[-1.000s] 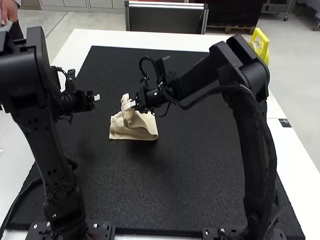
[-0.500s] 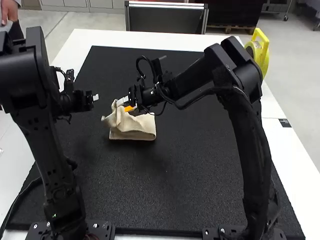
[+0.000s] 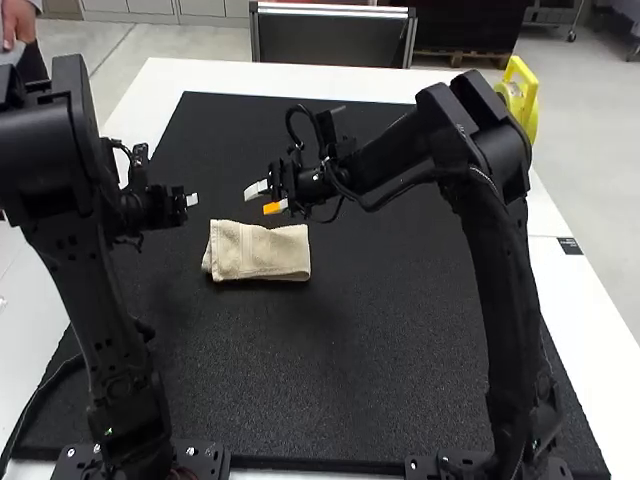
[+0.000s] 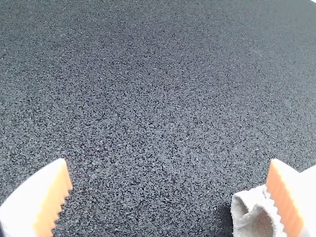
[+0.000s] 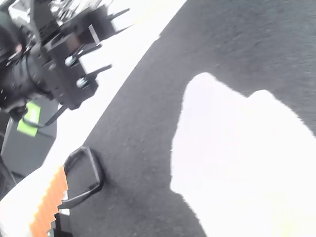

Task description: Fold the towel.

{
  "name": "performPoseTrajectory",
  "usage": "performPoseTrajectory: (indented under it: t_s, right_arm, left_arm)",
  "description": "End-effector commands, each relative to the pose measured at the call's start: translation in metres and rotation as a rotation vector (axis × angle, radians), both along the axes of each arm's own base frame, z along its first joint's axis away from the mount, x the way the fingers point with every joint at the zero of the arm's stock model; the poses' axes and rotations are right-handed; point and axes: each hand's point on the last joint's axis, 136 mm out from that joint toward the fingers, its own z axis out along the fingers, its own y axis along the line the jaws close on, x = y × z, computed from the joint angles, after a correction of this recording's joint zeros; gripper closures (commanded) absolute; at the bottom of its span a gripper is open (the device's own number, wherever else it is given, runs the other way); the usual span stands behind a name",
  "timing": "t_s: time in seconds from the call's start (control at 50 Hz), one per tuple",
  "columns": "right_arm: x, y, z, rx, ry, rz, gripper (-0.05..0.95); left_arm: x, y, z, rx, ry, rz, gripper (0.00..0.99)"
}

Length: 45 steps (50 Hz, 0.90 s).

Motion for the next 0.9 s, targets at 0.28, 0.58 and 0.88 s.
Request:
performPoseTrajectory:
  t_s: [0.28,0.58,0.88]
  right_arm:
    - [0.079,-0.092,0.075,0.016,-0.16,-0.293,-0.02]
    - [0.098,-0.156,0.106,-0.014,-0.235,-0.5,-0.02]
    - [0.089,-0.211,0.125,-0.017,-0.26,-0.612,-0.02]
  left_arm:
    - [0.025,0.009,0.08,0.012,-0.183,0.141,0.038]
    - [0.029,-0.027,0.125,0.012,-0.249,0.109,0.038]
    - [0.017,-0.037,0.189,0.108,-0.417,0.221,0.038]
